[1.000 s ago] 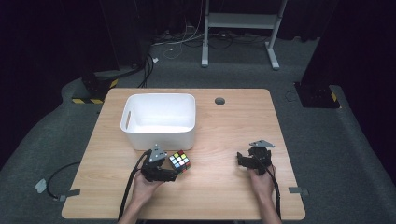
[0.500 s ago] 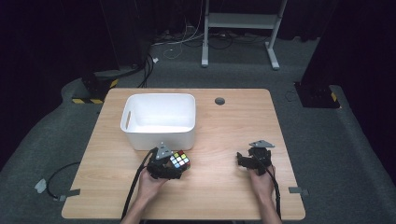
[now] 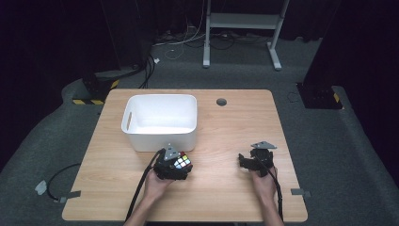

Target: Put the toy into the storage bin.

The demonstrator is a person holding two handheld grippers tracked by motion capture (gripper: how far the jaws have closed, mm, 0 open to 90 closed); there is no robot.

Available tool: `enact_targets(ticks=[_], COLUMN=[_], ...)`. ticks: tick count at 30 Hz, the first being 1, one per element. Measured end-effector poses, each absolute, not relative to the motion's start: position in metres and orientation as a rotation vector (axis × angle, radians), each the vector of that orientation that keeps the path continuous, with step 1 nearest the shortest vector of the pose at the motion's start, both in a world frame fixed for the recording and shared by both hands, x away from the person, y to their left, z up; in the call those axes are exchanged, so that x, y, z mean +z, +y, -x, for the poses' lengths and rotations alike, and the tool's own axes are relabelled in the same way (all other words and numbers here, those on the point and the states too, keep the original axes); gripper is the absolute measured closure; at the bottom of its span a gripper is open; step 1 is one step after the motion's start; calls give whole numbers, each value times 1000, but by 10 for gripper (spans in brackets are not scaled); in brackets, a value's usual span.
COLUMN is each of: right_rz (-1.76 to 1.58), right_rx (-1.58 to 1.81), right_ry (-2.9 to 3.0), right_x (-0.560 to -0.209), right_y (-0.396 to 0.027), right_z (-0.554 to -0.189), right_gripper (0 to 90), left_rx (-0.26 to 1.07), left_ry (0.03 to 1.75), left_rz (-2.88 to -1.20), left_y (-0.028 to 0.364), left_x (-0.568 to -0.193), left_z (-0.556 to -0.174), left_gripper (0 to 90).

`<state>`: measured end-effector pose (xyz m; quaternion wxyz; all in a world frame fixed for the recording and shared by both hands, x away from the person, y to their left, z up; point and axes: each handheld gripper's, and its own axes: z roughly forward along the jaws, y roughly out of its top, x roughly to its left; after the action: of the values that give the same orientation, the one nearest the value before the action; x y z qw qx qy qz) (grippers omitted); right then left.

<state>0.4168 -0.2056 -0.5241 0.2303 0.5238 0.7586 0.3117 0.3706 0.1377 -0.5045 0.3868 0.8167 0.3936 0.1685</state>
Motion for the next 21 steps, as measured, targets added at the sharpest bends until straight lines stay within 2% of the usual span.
enact_targets(ticks=[5,21], right_rz=[-1442,-1442], right_rx=[857,858], right_ry=[2087,2088], right_x=[-524,-524], right_y=[-206,-205], right_z=[-417,-417], right_gripper=[181,181], left_rx=[462,442], left_ry=[1003,1010], left_rz=[-2080,-2100], left_y=[135,131], left_x=[-506,-515], left_z=[-372,-377], left_gripper=[227,270])
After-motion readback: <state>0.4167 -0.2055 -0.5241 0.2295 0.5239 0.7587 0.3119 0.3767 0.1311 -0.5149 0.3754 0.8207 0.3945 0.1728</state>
